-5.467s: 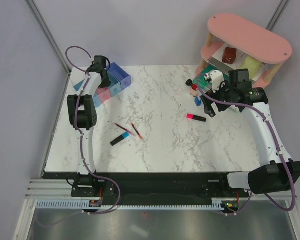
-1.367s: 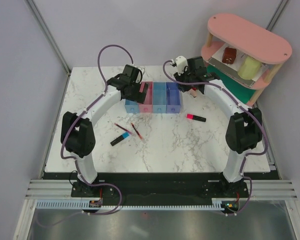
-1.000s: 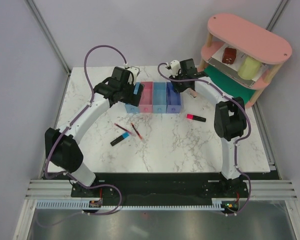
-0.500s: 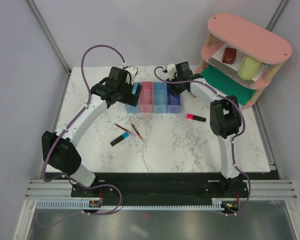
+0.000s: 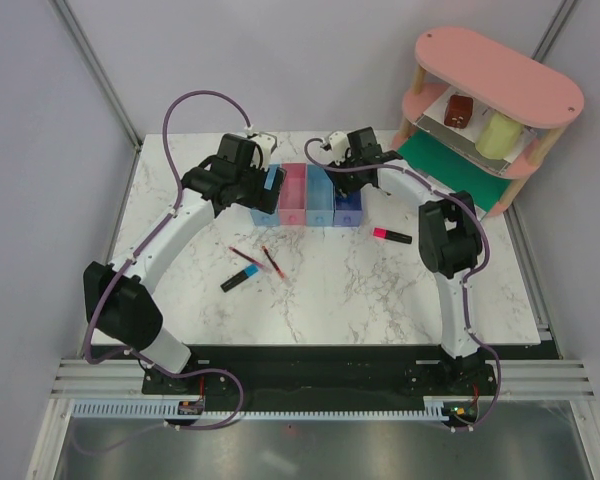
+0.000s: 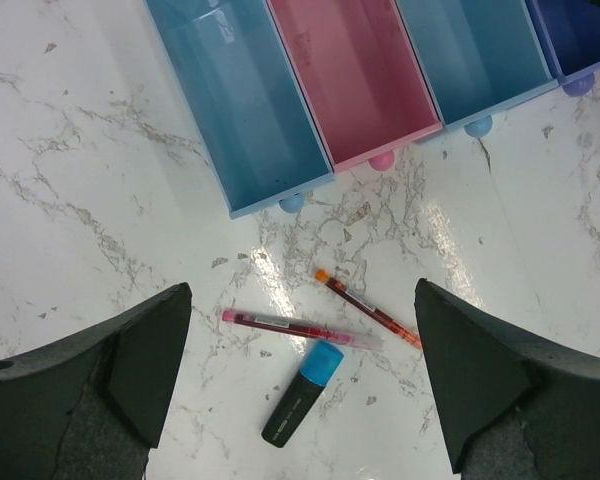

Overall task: Sort the stationery into containers
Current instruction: Place the stationery in the storage box.

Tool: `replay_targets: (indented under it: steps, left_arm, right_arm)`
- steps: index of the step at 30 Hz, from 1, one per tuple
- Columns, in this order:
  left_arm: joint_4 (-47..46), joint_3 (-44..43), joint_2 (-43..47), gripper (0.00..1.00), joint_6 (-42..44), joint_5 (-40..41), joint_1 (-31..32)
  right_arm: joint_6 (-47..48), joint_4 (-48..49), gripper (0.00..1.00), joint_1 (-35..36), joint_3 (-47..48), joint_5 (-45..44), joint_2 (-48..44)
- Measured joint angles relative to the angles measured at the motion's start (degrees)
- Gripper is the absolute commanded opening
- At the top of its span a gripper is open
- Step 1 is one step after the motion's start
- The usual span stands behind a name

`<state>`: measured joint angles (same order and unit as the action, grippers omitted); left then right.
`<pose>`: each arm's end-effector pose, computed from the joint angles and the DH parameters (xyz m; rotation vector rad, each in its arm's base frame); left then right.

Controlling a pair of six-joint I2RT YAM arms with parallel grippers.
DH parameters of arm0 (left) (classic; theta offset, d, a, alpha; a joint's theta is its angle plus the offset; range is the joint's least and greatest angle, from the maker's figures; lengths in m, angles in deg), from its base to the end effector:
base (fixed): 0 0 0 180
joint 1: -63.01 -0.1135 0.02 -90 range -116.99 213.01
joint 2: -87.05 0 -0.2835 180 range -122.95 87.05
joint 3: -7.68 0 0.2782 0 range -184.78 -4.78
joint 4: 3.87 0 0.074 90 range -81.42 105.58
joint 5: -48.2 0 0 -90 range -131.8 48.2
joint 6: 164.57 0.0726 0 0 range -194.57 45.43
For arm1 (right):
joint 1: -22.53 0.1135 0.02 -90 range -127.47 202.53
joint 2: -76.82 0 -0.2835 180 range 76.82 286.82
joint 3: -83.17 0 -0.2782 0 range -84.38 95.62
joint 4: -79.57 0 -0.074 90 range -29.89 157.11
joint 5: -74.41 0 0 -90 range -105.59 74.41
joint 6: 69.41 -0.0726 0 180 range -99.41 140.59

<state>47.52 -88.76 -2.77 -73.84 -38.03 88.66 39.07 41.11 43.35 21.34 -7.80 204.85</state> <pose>0.3621 -0.1686 0.3259 0.5057 2.2992 -0.1359 0.5253 0.2103 0.1802 -0.8696 2.2497 0.1829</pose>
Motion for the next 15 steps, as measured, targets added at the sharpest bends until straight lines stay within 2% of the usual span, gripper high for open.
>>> replay_targets:
  steps: [6, 15]
  left_arm:
    - [0.02, 0.0, 0.09, 1.0, 0.02, -1.36, -0.09]
    - [0.02, 0.94, 1.66, 1.0, 0.28, -3.52, -0.09]
  right_arm:
    - [1.03, -0.83, 0.59, 0.37, -2.64, -0.66, -3.08]
    - [4.35, -1.44, 0.57, 0.22, -4.0, -3.26, -15.37]
